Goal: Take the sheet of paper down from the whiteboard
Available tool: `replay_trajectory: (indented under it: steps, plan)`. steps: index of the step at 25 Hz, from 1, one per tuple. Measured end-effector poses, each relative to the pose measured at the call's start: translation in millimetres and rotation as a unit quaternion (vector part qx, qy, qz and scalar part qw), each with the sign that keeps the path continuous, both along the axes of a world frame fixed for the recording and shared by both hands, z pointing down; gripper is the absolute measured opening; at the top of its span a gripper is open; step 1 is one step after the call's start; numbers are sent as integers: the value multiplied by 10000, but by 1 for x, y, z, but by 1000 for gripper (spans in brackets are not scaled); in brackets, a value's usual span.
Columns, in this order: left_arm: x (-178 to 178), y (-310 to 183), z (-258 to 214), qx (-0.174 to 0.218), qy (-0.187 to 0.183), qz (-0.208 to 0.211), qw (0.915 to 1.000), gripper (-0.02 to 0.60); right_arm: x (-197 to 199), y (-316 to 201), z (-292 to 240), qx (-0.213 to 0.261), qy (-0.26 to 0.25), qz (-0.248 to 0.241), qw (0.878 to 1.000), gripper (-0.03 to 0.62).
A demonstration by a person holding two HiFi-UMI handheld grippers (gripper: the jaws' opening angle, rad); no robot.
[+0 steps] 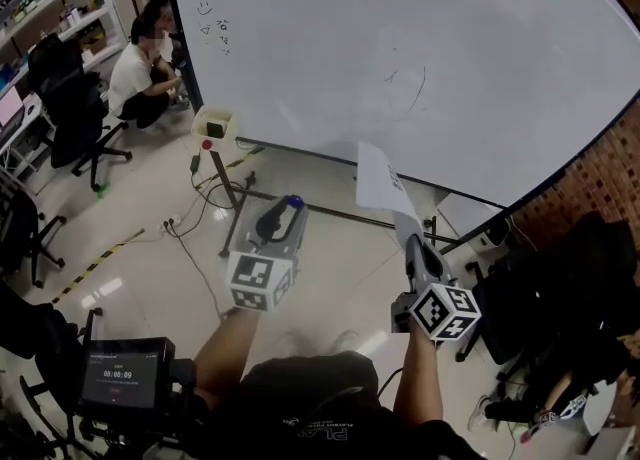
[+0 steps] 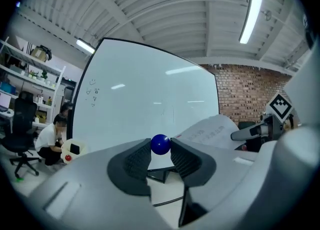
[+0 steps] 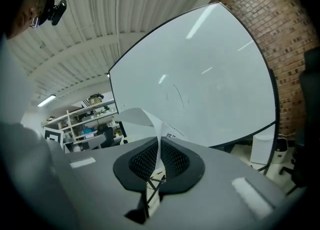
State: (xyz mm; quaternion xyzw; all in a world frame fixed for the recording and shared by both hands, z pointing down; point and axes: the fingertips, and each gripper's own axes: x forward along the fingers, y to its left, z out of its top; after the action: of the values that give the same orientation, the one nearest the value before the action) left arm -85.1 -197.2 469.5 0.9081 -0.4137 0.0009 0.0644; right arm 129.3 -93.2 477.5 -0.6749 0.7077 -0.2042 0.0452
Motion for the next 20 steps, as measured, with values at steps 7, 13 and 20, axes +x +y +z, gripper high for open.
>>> replay_trajectory:
  steps: [7, 13, 20]
  plan:
    - [2, 21, 16, -160, 47, -35, 9999, 123, 16, 23, 10, -313, 820, 311, 9957, 12]
    - [21, 67, 20, -104, -25, -228, 9997, 123, 33, 65, 17, -187, 816, 205, 9963, 12]
    - [38, 98, 12, -17, -16, -330, 9995, 123, 49, 92, 10, 9, 1001, 266, 9946, 12]
